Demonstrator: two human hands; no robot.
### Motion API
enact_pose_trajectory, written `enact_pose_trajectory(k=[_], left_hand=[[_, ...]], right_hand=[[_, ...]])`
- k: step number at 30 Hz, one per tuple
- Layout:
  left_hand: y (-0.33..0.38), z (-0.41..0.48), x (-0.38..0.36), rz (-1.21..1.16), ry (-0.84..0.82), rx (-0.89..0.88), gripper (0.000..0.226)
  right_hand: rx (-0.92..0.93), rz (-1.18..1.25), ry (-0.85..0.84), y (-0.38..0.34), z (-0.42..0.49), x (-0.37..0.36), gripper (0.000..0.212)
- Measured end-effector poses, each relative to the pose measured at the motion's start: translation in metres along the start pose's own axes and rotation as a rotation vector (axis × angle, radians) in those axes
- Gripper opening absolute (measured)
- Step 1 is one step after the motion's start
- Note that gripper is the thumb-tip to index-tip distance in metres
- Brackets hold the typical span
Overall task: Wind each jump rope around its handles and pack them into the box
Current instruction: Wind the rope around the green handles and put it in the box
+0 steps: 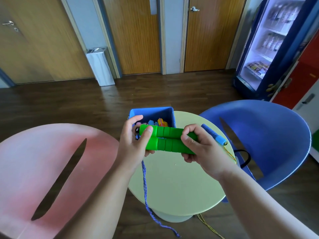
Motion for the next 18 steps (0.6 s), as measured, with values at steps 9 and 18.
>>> enact_pose_trajectory(k=[9, 18], left_hand=[[-0.028, -0.016, 0.017, -0.158, 0.133, 0.156, 0.024], [-0.034, -0.045, -0.012, -0.032, 0.034, 0.217, 0.025]], right_hand=[[0.061, 0.063, 0.181, -0.011, 0.010, 0.023, 0.016], [0.083, 0.107, 0.228, 0.014, 0.017, -0.012, 0.022]])
Point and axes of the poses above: each hand's wrist, its own z-axis towards the middle knuckle, its own x-axis out of the back of the hand, y = z × x, the point moved 8 cm from there along z, towards the middle knuckle, and after that the axes turned 4 degrees about -x, right-handed, at the moved point
